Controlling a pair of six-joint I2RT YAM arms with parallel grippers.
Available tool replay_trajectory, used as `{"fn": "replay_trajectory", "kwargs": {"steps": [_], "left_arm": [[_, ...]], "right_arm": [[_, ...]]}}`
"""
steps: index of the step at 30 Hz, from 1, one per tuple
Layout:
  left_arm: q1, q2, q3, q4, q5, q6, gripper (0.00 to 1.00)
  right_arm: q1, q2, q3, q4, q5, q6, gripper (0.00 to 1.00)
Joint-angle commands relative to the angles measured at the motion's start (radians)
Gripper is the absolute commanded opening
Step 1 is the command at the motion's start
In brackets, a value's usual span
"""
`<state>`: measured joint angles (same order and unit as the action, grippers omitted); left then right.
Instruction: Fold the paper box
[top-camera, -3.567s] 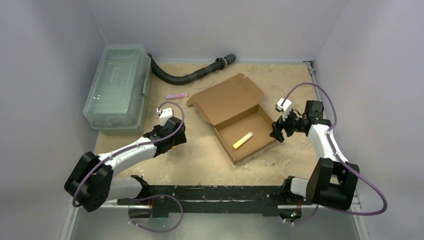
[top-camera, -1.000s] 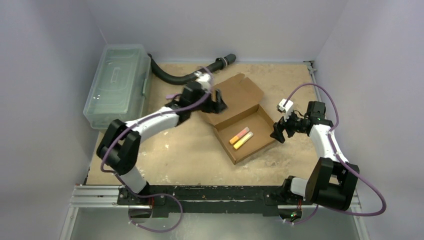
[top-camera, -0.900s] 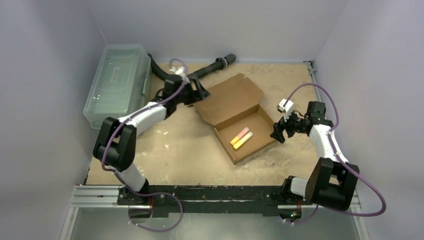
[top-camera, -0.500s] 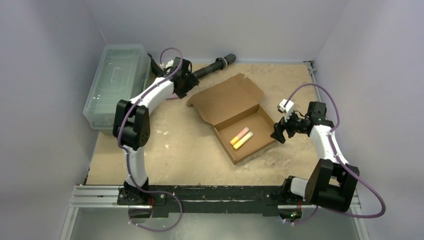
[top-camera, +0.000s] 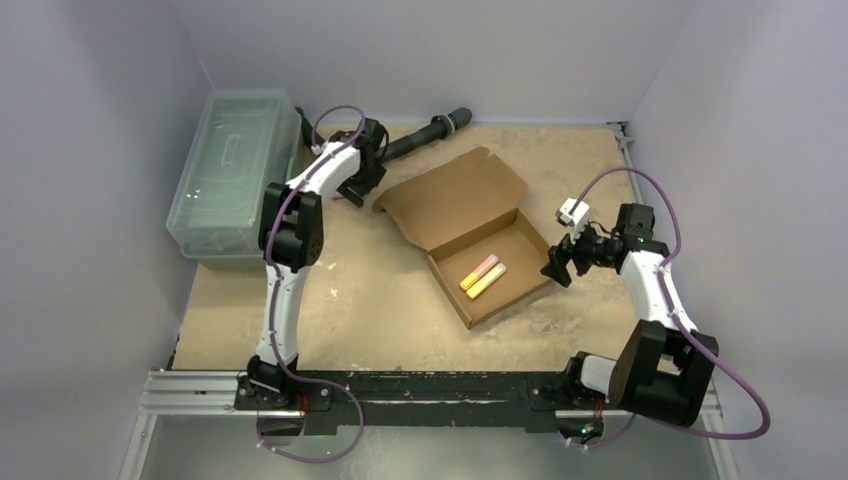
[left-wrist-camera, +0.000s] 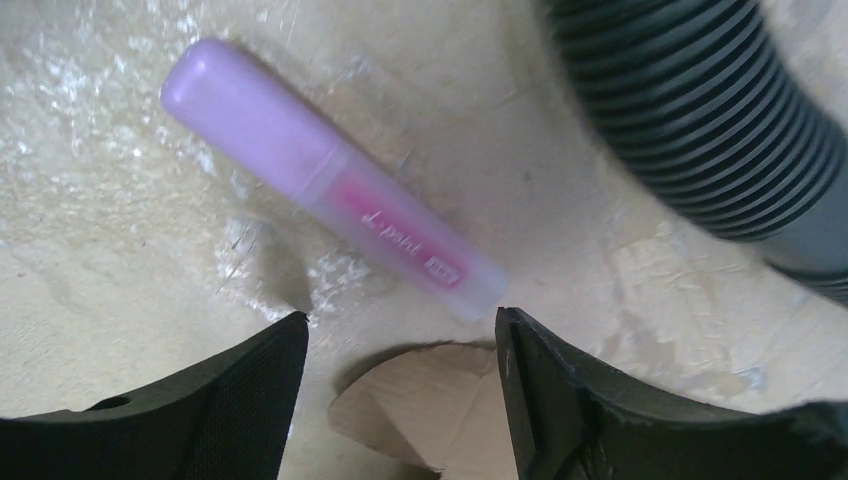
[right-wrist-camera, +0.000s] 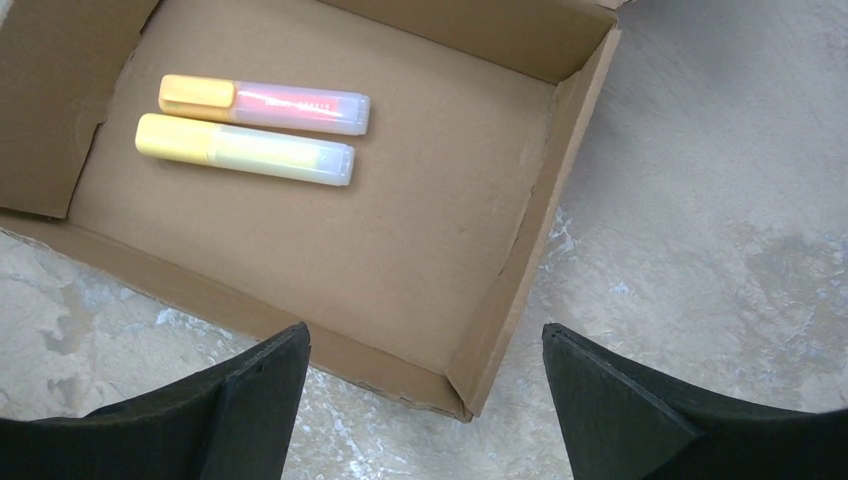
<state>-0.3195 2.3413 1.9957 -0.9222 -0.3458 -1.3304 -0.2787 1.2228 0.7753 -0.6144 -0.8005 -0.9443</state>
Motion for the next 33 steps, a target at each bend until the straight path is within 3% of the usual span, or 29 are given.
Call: {"fn": "replay_trajectory", "kwargs": {"steps": [1, 10, 19, 25, 29, 33], "left_arm": [[0.031, 0.044, 0.098, -0.051, -0.036, -0.058, 0.68], [0.064, 0.096, 0.133, -0.043, -0.027, -0.069, 0.70], [0.085, 0.155, 0.155, -0.062, -0.026, -0.015, 0.45], [0.072, 0.040, -0.014, 0.065, -0.014, 0.064, 0.18], [0.040, -0.093, -0.134, 0.178, -0.031, 0.197, 0.02], [0.022, -0.344, -0.436, 0.486, 0.030, 0.428, 0.00]], "right_arm": [[-0.007, -0.017, 0.037, -0.008, -0.035, -0.020, 0.89], [-0.009, -0.009, 0.037, -0.009, -0.039, -0.025, 0.89], [-0.013, -0.019, 0.036, -0.013, -0.039, -0.027, 0.89], [-0.014, -0.029, 0.033, -0.013, -0.040, -0.028, 0.89], [-0.020, -0.032, 0.035, -0.021, -0.044, -0.032, 0.89], [-0.028, -0.041, 0.034, -0.031, -0.052, -0.038, 0.89]]}}
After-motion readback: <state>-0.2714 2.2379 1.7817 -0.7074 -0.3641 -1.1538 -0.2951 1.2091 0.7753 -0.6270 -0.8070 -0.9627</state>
